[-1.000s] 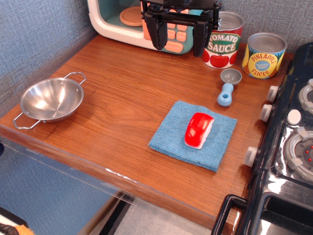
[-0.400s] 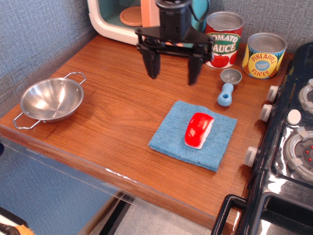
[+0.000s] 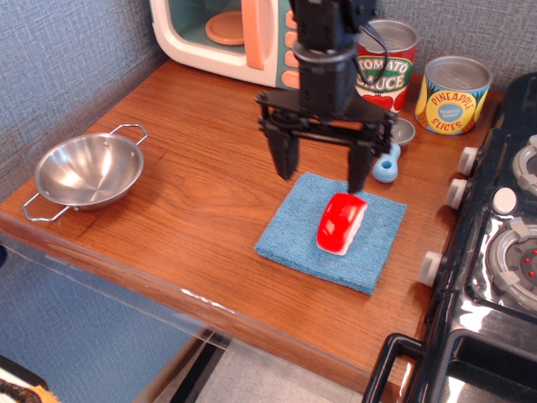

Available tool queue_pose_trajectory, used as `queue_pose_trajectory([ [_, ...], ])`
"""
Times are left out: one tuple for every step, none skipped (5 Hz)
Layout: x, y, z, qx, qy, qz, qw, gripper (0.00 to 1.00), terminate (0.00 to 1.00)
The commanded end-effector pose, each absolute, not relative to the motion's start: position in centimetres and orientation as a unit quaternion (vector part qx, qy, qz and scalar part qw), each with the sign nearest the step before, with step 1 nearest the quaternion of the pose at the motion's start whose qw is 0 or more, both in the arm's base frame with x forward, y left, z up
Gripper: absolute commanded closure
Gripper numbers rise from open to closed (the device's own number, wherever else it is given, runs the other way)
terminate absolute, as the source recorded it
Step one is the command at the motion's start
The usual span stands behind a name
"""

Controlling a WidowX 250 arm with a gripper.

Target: Move the hot dog bun and place below microwave

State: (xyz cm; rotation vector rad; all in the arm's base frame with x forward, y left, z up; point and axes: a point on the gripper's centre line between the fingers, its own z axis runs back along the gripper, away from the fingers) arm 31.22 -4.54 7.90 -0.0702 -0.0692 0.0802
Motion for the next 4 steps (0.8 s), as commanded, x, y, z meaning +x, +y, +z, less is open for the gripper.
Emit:
queue_pose_trajectory([
  [31.0, -6.6, 6.1, -0.022, -0.025, 0.014, 0.999, 0.00, 0.00],
  [31.2, -7.3, 4.5, 0.018, -0.011, 0.012, 1.000, 0.00, 0.00],
  [31.5, -7.5, 3.6, 0.034, -0.001, 0.017, 0.999, 0.00, 0.00],
  [31.7, -7.4, 3.0, 0.031, 0.003, 0.021, 0.999, 0.00, 0.00],
])
